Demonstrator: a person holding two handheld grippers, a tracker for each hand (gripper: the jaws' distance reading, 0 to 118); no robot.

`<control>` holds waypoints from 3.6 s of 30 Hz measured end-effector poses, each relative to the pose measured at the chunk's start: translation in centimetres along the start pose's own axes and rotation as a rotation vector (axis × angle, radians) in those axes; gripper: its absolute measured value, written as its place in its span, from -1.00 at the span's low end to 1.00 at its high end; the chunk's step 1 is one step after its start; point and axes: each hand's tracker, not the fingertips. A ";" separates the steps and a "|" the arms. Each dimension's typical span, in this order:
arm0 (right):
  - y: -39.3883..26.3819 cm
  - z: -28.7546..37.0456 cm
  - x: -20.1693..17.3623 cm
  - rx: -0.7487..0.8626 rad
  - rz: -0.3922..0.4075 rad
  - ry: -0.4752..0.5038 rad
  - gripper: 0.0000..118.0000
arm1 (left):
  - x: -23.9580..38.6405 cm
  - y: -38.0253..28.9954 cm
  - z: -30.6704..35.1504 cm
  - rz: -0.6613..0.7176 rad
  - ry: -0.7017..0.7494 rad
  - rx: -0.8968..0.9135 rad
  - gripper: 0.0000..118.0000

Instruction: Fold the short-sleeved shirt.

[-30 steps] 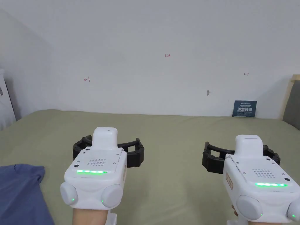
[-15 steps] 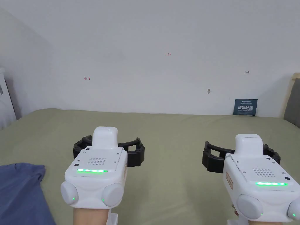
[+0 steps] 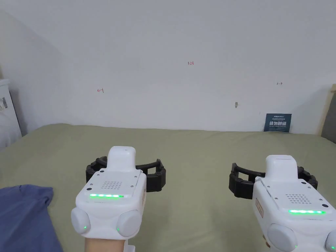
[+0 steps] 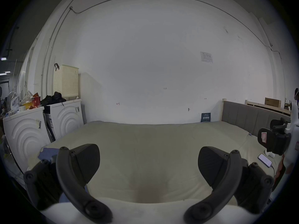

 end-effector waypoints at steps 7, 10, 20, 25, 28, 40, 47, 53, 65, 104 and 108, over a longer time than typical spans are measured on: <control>0.1 0.2 -0.1 0.005 -0.001 0.005 1.00 | 0.2 -0.1 0.0 -0.009 0.005 0.000 1.00; 0.1 0.2 0.0 0.003 -0.004 0.005 1.00 | 0.1 0.0 0.0 -0.008 0.005 0.007 1.00; -0.2 -0.1 0.0 -0.021 -0.028 -0.004 1.00 | 0.4 -0.1 0.1 -0.022 -0.013 -0.001 1.00; -0.5 -0.2 0.0 -0.022 -0.030 -0.017 1.00 | 0.6 -0.4 0.1 -0.028 -0.011 -0.002 1.00; -0.6 -0.2 0.0 -0.012 -0.013 -0.026 1.00 | 0.5 -0.5 0.1 -0.020 -0.008 -0.005 1.00; -0.4 0.0 -0.2 0.011 -0.009 0.002 1.00 | 0.3 -0.2 0.0 -0.016 -0.010 0.003 1.00; -0.3 0.1 -0.2 0.022 -0.007 -0.005 1.00 | 0.5 -0.2 0.1 -0.018 -0.009 0.001 1.00; -0.2 0.1 0.1 0.022 -0.021 -0.003 1.00 | 0.4 -0.1 0.1 -0.011 -0.007 0.005 1.00; 0.1 -0.1 0.0 -0.017 -0.012 0.001 -1.00 | 0.0 0.0 -0.1 -0.022 -0.011 -0.008 -1.00; -0.1 -0.2 -34.2 -0.087 0.020 0.721 -1.00 | -30.9 -2.9 15.4 0.118 0.761 -0.148 -1.00; 0.0 -0.2 -35.3 -0.096 0.012 0.752 -1.00 | -31.9 -3.4 16.2 0.121 0.784 -0.153 -1.00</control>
